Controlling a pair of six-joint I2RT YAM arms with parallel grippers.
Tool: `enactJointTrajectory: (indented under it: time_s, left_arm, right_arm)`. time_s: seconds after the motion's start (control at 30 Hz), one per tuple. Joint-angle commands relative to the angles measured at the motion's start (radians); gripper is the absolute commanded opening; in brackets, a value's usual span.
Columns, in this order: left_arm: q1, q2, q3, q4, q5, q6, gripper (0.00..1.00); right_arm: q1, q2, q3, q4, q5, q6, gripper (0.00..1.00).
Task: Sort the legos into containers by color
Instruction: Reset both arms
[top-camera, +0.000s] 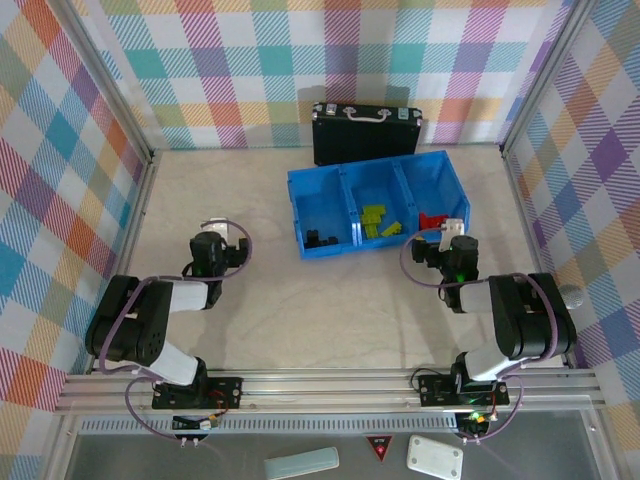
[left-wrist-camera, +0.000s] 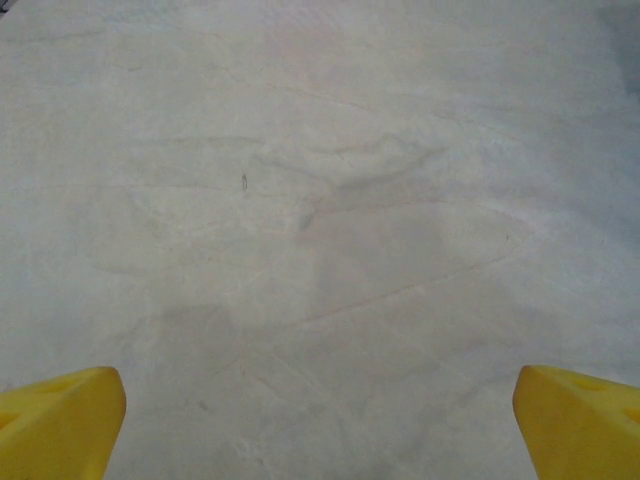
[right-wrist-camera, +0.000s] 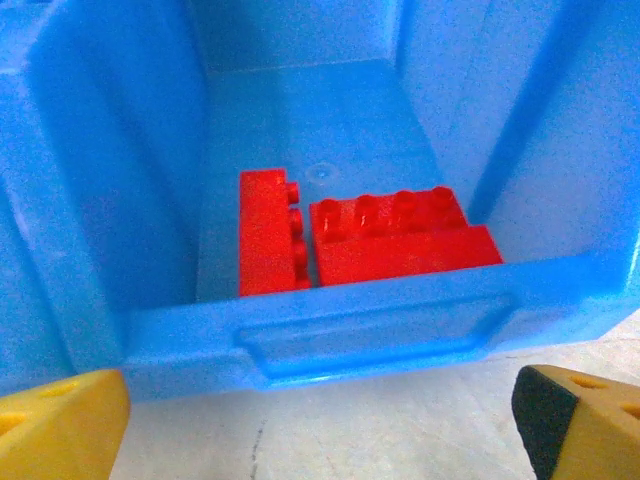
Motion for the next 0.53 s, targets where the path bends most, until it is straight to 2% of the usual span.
enactJointTrajectory:
  time_s: [0.0, 0.03, 0.17, 0.5]
  left_arm:
    - [0.045, 0.046, -0.028, 0.171, 0.117, -0.012, 1.0]
    - [0.045, 0.037, -0.015, 0.123, 0.126, -0.013, 1.0]
    - [0.047, 0.046, -0.008, 0.13, 0.084, -0.029, 1.0]
    - [0.047, 0.043, -0.009, 0.128, 0.084, -0.031, 1.0]
  right_arm:
    - [-0.008, 0.007, 0.04, 0.045, -0.024, 0.006, 0.99]
    - [-0.013, 0.003, 0.046, 0.031, -0.021, 0.013, 0.99]
    - [-0.019, 0.005, 0.051, 0.023, -0.033, 0.015, 0.99]
    - [-0.018, 0.0, 0.027, 0.065, -0.029, 0.011, 0.99]
